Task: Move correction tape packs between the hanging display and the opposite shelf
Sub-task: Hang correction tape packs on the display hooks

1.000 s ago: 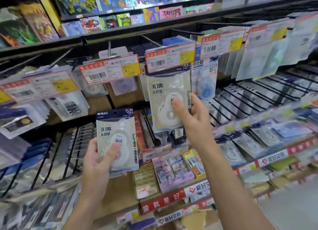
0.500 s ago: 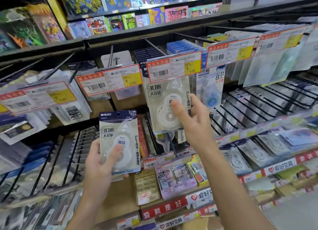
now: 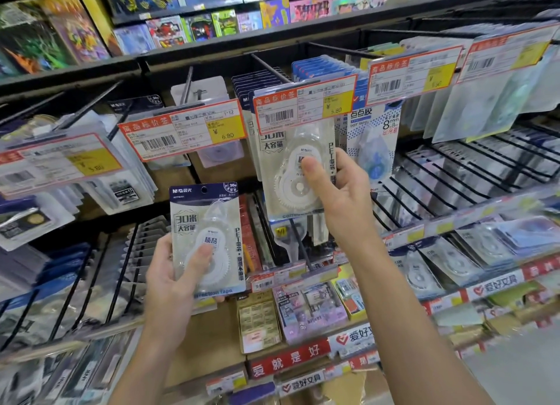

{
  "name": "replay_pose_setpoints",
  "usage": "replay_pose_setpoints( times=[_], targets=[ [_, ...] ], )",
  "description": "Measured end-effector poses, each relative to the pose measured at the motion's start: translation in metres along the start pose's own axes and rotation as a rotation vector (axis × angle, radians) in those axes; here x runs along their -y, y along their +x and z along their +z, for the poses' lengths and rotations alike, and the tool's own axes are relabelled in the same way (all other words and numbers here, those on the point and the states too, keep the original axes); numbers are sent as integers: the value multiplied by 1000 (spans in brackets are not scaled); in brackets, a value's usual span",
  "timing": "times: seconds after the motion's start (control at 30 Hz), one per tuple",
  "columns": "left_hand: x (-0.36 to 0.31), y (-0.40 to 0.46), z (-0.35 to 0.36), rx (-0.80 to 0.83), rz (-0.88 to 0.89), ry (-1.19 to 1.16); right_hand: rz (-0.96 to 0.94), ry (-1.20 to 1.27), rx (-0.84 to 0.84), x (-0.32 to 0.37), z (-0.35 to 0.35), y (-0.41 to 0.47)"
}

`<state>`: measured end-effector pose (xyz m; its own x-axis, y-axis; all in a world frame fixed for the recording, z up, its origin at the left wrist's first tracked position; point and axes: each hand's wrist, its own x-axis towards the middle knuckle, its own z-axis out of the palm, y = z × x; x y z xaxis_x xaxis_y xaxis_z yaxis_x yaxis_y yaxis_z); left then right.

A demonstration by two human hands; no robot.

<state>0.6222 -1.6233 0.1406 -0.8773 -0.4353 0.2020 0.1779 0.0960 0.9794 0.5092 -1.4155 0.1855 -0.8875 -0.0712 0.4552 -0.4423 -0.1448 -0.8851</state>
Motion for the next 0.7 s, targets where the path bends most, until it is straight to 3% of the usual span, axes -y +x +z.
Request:
replay_pose_setpoints(
  times=[0.7],
  targets=[
    [0,-5,8,-16,-12,-74,22,76,18,-9,6,-9]
  ],
)
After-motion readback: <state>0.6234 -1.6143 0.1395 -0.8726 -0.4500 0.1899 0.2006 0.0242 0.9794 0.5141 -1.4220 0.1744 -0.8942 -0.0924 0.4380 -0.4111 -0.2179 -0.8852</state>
